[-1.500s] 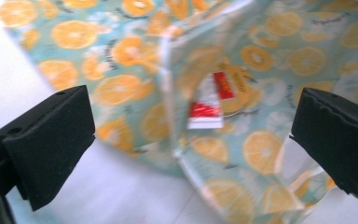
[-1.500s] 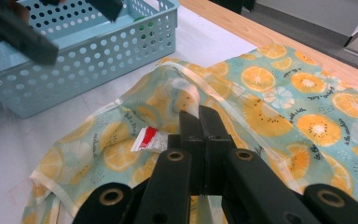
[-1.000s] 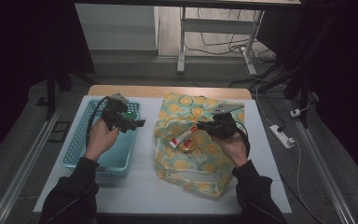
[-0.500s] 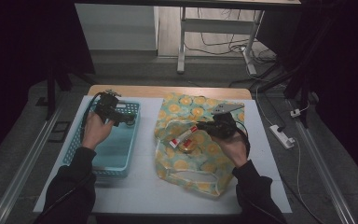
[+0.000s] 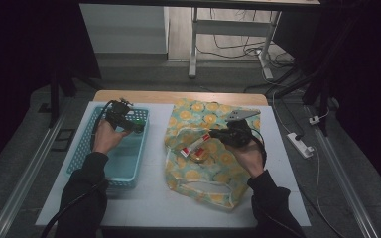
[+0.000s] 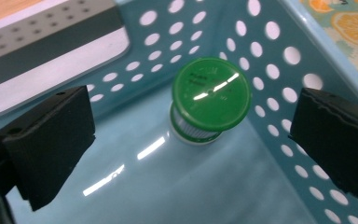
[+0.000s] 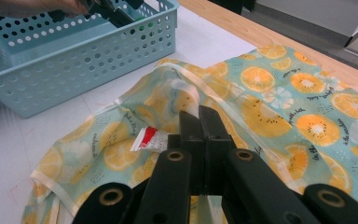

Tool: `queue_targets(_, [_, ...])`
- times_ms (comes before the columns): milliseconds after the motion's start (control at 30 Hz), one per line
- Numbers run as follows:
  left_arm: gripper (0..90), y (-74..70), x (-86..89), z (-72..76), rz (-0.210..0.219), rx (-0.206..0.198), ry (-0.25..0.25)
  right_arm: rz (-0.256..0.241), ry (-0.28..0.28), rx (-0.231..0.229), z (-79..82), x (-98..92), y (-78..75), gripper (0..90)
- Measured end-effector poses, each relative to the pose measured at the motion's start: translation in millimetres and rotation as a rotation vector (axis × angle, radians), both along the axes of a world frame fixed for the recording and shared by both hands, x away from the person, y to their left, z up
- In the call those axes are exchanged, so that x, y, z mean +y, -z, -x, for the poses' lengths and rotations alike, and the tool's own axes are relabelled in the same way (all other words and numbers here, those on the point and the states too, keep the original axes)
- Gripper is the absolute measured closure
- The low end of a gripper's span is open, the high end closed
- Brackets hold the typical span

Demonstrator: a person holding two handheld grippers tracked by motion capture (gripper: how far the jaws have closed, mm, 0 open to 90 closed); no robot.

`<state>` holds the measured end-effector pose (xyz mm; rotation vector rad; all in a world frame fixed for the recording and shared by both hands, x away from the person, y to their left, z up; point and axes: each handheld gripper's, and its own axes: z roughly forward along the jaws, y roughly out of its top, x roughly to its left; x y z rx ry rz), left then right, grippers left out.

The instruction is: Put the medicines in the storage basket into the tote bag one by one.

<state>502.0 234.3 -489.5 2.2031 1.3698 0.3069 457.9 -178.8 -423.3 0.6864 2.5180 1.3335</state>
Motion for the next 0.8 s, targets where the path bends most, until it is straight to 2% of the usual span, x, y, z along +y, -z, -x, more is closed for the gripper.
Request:
queue_targets(100, [4.2,0.6,-3.2,-2.2,-0.027,-0.003,0.006,-0.001,-0.001,-0.002,0.3,0.3,-0.1,90.0])
queue_targets(167, [9.5,0.9,-4.4,-3.4,-0.028,-0.003,0.003,-0.001,-0.001,-0.001,0.4,0.3,-0.3,90.0])
queue_targets(467, [41.1,2.5,-8.2,-7.5,0.002,0.028,0.026,-0.002,-0.001,-0.001,0.3,-0.1,-0.4,90.0])
queue_targets(533, [49.5,2.1,-8.5,-7.9,0.01,0.05,0.008,-0.002,-0.001,-0.001,0.4,-0.2,-0.4,90.0])
queue_targets(667, [51.5,1.3,-9.0,-7.6,0.017,0.064,-0.017,-0.003,0.0,-0.001,0.3,-0.3,-0.3,90.0])
queue_targets(800, [51.8,0.1,-9.6,-6.5,0.003,0.067,-0.039,-0.002,-0.001,-0.001,0.3,-0.3,-0.2,90.0])
